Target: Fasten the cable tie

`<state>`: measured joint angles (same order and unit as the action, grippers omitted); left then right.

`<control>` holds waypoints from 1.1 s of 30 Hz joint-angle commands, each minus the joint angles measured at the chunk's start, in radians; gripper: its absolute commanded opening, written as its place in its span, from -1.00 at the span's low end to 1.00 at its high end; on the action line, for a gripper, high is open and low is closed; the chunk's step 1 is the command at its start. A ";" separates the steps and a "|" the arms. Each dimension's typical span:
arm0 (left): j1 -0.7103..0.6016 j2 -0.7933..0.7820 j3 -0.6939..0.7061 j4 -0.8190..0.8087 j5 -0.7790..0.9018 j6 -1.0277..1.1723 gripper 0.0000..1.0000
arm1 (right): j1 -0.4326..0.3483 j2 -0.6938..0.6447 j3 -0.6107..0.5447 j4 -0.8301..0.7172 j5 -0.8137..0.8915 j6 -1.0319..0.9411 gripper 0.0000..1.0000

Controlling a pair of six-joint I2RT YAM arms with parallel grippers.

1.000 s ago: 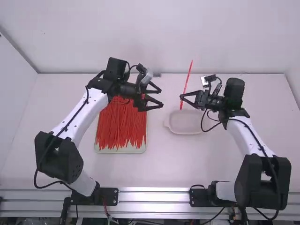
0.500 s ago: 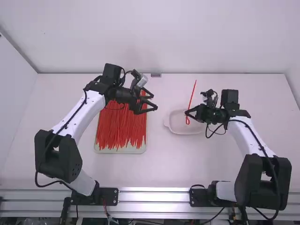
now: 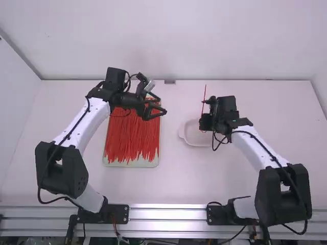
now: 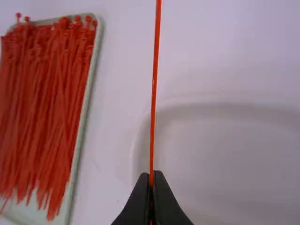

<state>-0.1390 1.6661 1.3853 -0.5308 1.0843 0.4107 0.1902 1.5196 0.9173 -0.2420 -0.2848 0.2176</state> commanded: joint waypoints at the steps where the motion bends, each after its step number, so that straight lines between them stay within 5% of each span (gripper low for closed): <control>1: 0.008 0.000 -0.005 -0.004 0.033 -0.002 0.98 | -0.001 0.078 0.018 0.007 0.069 0.021 -1.00; 14: 0.007 0.000 -0.006 0.016 0.029 0.005 0.98 | -0.006 0.286 0.018 0.096 0.063 0.017 -1.00; 20: 0.007 0.000 -0.006 0.016 0.026 0.005 0.98 | -0.010 0.285 0.018 0.124 0.056 0.019 -0.44; 21: 0.008 0.000 -0.006 0.017 0.025 0.005 0.98 | -0.014 0.285 0.018 0.126 0.054 0.023 -0.18; 23: 0.007 0.000 -0.006 0.029 0.026 0.003 0.98 | -0.025 0.278 0.018 0.115 0.031 0.040 0.96; 33: 0.007 -0.006 -0.002 0.108 0.025 -0.093 0.98 | -0.074 0.084 0.018 0.036 -0.057 0.040 0.96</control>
<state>-0.1337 1.6661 1.3857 -0.4301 1.0874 0.3534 0.1284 1.7046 0.9173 -0.1814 -0.3309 0.2455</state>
